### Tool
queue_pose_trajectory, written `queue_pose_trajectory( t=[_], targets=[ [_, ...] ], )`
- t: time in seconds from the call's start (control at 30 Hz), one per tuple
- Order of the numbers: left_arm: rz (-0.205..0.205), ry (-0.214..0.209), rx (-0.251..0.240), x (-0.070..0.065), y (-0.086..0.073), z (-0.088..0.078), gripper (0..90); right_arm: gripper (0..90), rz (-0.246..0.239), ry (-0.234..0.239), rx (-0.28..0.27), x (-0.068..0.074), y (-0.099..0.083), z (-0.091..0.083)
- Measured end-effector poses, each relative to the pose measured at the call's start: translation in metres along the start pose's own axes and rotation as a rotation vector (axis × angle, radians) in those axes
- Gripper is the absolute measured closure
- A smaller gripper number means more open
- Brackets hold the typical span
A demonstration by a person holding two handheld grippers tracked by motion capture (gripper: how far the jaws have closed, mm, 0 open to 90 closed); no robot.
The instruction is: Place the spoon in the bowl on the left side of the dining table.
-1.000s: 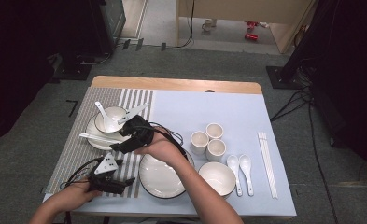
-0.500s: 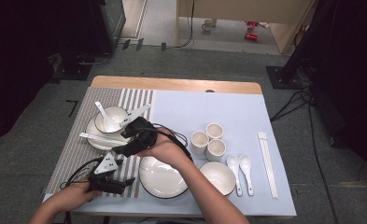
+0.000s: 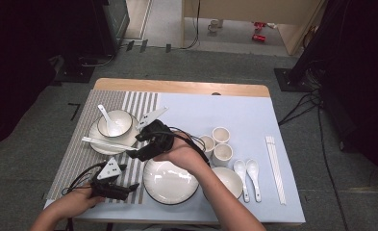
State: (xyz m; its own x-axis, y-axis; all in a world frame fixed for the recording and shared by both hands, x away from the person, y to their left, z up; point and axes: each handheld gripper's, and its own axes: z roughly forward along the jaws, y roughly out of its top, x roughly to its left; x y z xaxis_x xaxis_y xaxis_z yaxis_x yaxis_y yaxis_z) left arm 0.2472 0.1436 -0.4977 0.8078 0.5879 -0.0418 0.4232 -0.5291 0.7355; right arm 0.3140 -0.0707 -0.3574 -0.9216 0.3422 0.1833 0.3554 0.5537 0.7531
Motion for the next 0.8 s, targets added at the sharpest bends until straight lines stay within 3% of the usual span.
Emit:
queue_pose_trajectory(
  t=[0.43, 0.8],
  targets=[
    [0.001, 0.000, 0.000, 0.000, 0.000, 0.000, 15.2, 36.5, -0.021, -0.015, -0.015, -0.011, -0.014, -0.026],
    [-0.002, 0.000, -0.002, 0.000, 0.000, 0.000, 15.2, 36.4, 0.021, -0.072, -0.039, -0.029, -0.034, -0.052]
  ],
)
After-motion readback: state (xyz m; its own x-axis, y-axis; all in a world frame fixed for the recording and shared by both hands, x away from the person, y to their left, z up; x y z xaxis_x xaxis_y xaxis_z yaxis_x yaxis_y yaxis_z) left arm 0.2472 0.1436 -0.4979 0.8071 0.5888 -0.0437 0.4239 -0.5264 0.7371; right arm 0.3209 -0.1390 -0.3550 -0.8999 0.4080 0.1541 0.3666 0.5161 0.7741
